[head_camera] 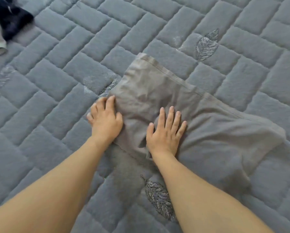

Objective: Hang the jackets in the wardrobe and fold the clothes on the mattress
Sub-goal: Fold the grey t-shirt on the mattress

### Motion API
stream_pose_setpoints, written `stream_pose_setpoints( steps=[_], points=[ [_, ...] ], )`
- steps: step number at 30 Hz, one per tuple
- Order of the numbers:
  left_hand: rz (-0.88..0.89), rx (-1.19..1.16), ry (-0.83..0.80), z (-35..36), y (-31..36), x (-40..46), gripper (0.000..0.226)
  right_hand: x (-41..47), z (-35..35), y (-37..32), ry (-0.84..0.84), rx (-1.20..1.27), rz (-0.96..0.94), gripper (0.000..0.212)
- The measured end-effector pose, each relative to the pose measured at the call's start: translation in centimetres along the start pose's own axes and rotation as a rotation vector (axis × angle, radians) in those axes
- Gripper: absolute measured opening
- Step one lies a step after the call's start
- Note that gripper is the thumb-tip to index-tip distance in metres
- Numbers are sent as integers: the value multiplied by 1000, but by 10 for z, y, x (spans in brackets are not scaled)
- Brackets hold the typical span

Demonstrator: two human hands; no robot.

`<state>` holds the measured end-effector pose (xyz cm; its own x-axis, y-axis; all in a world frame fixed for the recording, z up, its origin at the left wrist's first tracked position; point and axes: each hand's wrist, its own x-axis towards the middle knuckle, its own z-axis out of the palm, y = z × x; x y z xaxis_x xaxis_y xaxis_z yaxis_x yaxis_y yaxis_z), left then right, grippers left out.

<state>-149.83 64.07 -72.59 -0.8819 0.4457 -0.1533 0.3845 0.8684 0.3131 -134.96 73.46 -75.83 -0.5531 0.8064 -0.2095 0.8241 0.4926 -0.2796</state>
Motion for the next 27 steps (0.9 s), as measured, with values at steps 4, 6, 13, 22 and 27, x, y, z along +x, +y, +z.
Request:
stream_pose_setpoints(
  steps=[4, 6, 13, 22, 27],
  points=[
    [-163, -321, -69, -13, -54, 29, 32, 6, 37, 0, 201, -66, 14, 71],
    [-30, -408, -156, -15, -64, 35, 20, 4, 40, 0, 202, -85, 15, 71],
    [36, -503, -682, -30, -73, 47, 42, 6, 36, 0, 212, -126, 37, 71],
    [171, 78, -483, -31, -89, 74, 31, 7, 37, -1, 221, -115, 15, 73],
    [117, 132, -547, -16, -85, 89, 36, 9, 39, 5, 225, -97, 6, 75]
  ],
)
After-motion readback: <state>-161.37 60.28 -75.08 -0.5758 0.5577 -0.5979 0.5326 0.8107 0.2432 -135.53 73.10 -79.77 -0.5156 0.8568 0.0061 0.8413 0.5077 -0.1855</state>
